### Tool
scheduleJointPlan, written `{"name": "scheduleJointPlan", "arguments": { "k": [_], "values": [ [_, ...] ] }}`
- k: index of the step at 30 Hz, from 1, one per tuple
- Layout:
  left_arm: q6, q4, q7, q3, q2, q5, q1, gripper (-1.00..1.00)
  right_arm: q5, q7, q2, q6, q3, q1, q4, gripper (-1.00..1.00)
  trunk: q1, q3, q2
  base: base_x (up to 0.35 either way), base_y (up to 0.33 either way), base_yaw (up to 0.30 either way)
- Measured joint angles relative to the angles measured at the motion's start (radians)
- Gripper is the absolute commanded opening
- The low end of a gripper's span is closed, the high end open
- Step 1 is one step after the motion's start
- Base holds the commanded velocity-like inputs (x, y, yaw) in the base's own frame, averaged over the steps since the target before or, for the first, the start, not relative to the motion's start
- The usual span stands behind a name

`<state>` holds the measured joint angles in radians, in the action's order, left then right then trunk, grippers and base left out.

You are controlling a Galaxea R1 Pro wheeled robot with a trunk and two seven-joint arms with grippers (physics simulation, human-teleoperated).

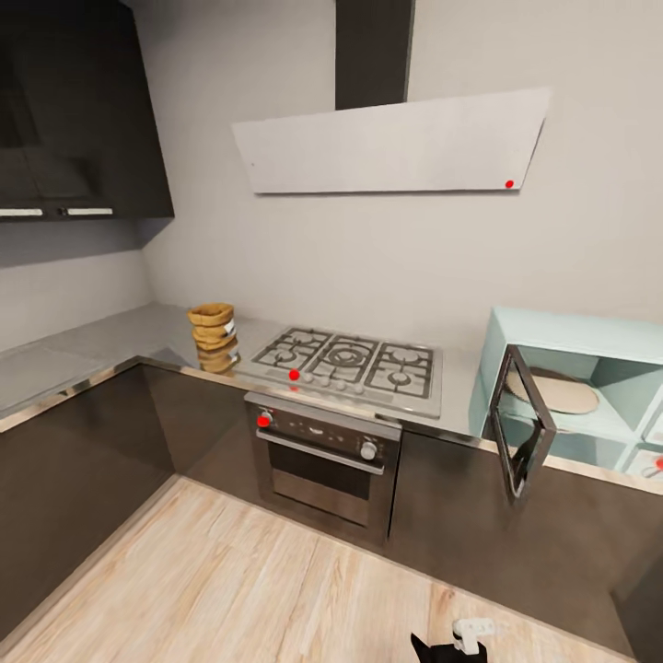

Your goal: In the kitchen, take the popcorn bag from the countertop, put it into the microwave, and heat it until the popcorn is cooked so the cooked popcorn ends up inside the bag.

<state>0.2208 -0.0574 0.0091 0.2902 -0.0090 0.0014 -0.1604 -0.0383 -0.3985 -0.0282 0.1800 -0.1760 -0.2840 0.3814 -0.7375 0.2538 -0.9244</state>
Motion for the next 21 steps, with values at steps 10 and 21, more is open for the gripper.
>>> {"name": "scheduleJointPlan", "arguments": {
  "k": [10,21],
  "values": [
    [0.0,0.0,-0.001,-0.001,-0.001,-0.003,0.0,1.0,0.0,0.0,0.0,0.0,0.0,0.001,0.0,1.0,0.038,-0.031,0.07,0.0,0.012,0.0],
    [0.0,0.0,-0.001,-0.002,0.0,-0.004,0.0,1.0,0.0,0.0,0.0,0.0,0.0,0.001,-0.001,1.0,0.081,-0.066,0.147,-0.002,0.06,0.0]
  ]
}}
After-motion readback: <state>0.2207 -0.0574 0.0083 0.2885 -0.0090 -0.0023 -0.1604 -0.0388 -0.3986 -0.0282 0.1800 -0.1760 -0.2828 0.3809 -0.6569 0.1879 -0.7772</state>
